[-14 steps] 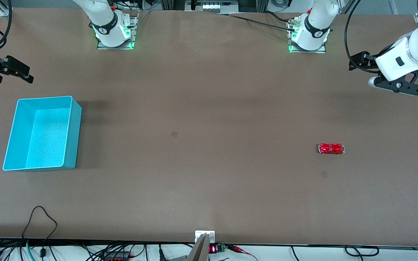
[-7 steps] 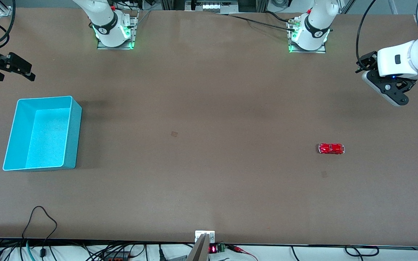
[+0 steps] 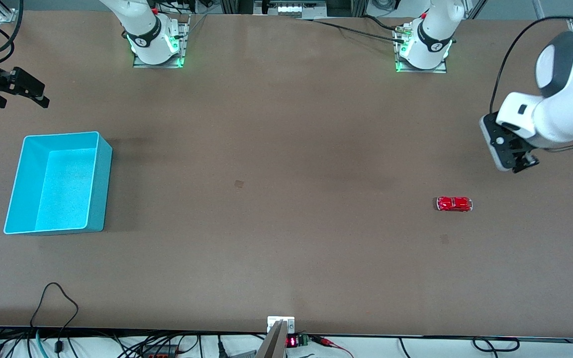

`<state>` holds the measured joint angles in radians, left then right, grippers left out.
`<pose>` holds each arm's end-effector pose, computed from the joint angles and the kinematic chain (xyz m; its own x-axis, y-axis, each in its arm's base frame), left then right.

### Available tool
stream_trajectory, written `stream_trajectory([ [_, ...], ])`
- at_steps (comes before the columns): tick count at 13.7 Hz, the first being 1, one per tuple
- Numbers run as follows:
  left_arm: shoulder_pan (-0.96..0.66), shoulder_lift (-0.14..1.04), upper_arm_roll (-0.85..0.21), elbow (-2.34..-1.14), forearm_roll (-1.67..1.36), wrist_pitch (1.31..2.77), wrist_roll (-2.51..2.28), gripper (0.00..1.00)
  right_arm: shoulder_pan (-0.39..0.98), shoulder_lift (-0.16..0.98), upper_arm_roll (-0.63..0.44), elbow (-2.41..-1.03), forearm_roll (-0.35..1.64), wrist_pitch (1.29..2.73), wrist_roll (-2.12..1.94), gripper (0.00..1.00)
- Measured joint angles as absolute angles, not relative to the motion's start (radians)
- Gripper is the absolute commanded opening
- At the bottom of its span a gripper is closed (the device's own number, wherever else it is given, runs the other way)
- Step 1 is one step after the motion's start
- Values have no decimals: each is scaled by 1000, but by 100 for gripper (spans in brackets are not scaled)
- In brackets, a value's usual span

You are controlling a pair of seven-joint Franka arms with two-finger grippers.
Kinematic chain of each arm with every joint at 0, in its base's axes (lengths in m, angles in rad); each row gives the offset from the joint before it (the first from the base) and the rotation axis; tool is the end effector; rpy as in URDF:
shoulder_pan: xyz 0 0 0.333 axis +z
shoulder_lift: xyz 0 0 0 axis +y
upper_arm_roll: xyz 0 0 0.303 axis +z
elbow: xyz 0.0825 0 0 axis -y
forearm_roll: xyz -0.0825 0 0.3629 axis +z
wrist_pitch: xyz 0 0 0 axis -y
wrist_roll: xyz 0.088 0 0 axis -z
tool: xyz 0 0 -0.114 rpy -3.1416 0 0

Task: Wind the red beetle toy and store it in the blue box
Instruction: 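Move the left gripper down toward the red toy car, then lower the left gripper over the red car and close on it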

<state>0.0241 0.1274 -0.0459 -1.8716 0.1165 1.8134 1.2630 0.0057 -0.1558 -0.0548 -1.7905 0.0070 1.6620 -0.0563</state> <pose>0.5505 -0.0009 0.4197 0.2310 -0.9611 -0.1515 -0.9563 -0.2530 0.1467 0.4924 -0.0253 0.5926 0.9996 0.0070 0.0279 0.0074 -0.9999 -0.0139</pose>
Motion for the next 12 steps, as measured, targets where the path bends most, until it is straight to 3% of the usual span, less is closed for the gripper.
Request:
stream_trajectory([
  [7, 107, 357, -44, -1931, 129, 2256, 1442, 100, 9, -152, -53, -1791, 7, 1664, -57, 100],
  [12, 109, 456, -76, -1954, 129, 2405, 1451, 100, 13, -152, -53, -1791, -8, 1666, -58, 100],
])
